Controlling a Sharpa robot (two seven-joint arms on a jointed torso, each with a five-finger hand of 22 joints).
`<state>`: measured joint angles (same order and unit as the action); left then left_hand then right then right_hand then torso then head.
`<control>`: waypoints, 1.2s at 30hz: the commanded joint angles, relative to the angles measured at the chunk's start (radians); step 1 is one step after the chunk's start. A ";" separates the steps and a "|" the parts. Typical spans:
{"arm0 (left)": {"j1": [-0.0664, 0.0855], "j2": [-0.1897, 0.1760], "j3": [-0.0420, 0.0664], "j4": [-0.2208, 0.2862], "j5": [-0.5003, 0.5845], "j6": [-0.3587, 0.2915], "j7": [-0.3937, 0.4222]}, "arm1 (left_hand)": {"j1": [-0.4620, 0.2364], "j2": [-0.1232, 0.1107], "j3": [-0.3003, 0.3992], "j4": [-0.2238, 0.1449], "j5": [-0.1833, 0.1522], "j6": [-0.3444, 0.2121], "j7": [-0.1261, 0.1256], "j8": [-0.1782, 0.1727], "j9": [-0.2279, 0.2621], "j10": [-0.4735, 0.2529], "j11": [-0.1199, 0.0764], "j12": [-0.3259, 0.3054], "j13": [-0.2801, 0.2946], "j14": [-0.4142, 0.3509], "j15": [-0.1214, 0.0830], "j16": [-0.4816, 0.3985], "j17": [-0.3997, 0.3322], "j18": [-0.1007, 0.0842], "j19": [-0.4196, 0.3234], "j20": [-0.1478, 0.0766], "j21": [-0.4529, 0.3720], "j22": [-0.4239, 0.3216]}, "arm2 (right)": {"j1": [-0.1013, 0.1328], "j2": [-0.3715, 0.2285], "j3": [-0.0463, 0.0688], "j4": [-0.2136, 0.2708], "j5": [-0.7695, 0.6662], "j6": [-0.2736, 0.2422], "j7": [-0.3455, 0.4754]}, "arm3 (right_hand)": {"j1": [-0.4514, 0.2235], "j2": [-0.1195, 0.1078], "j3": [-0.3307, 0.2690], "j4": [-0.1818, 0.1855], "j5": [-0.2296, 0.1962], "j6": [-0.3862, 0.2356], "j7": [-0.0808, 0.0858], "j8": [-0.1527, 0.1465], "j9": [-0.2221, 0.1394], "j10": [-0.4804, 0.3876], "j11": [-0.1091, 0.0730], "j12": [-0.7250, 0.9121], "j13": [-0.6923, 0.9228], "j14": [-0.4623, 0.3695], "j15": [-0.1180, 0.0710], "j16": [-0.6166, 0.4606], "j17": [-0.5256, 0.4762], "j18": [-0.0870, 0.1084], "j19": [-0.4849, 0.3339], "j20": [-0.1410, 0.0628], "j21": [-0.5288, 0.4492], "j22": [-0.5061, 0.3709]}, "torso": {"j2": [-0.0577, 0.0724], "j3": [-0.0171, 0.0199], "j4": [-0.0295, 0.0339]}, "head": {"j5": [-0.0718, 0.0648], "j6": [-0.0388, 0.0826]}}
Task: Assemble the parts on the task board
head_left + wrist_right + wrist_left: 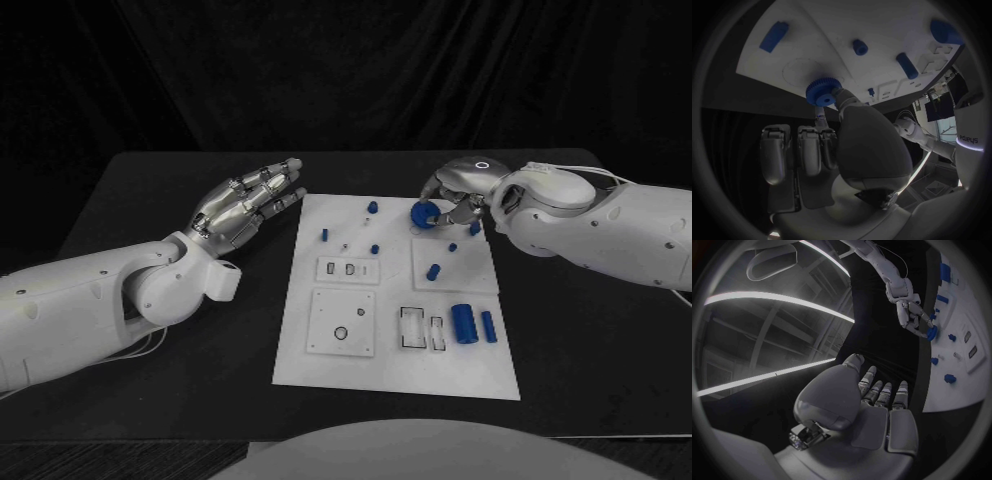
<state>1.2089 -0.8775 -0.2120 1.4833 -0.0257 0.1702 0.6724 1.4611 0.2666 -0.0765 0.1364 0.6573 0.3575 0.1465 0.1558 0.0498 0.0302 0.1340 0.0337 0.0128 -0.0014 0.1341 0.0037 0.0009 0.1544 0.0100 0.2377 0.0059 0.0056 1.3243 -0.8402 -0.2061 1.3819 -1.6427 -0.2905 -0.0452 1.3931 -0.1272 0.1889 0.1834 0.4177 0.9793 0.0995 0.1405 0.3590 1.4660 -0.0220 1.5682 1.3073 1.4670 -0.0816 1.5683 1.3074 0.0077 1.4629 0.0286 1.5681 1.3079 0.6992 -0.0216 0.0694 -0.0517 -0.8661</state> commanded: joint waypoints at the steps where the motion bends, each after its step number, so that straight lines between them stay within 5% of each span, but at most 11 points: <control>1: 0.001 0.002 0.001 0.000 0.000 0.016 0.003 | 0.010 0.003 0.007 0.001 0.005 0.002 0.021 0.002 0.001 0.001 0.008 0.005 0.001 0.001 0.006 -0.004 -0.001 0.019 0.000 0.006 0.003 0.001 | 0.010 0.010 0.001 0.013 -0.006 -0.017 0.012 | -0.013 0.009 0.001 0.002 0.004 0.017 -0.027 0.035 0.069 0.105 0.006 0.003 0.263 0.104 0.006 0.003 0.263 -0.008 0.108 0.007 0.003 0.263 | -0.001 -0.0028 -0.0038 | 0.002 -0.002; 11: 0.001 0.008 0.001 -0.005 0.000 0.021 -0.005 | 0.010 0.004 0.008 0.001 0.004 0.001 0.021 0.002 0.001 0.001 0.008 0.005 0.001 0.001 0.008 -0.004 -0.001 0.019 0.000 0.007 0.003 0.001 | 0.019 0.079 0.001 -0.004 -0.006 0.030 0.030 | -0.019 0.010 0.003 -0.001 -0.009 0.002 -0.025 0.027 0.067 0.105 0.009 0.003 0.263 0.104 0.009 0.003 0.263 -0.008 0.108 0.010 0.003 0.263 | -0.001 -0.0020 0.0007 | -0.004 -0.003; 36: 0.001 0.016 0.001 -0.010 0.000 0.025 -0.019 | 0.009 0.004 0.009 0.001 0.004 0.001 0.021 0.002 0.001 0.001 0.008 0.005 0.001 0.001 0.008 -0.004 -0.001 0.019 0.000 0.007 0.003 0.001 | 0.018 0.237 0.001 -0.114 -0.006 0.081 0.067 | -0.019 0.010 0.007 -0.007 -0.022 -0.011 -0.023 0.019 0.064 0.105 0.010 0.003 0.263 0.104 0.010 0.003 0.263 -0.008 0.108 0.011 0.003 0.263 | 0.002 -0.0012 -0.0034 | -0.008 -0.003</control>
<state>1.2089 -0.8646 -0.2121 1.4720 -0.0262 0.1825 0.6483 1.4611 0.2666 -0.0738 0.1392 0.6572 0.3575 0.1465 0.1557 0.0497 0.0302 0.1339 0.0336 0.0128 -0.0014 0.1340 0.0037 0.0011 0.1544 0.0099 0.2377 0.0059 0.0055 1.3420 -0.6060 -0.2057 1.2713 -1.6436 -0.2318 0.0154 1.3827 -0.1201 0.1889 0.1775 0.3978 0.9667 0.0869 0.1405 0.3590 1.4655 -0.0206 1.5682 1.3080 1.4632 -0.0783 1.5683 1.3073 0.0078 1.4665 0.0321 1.5681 1.3074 0.7004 -0.0226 0.0671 -0.0587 -0.8692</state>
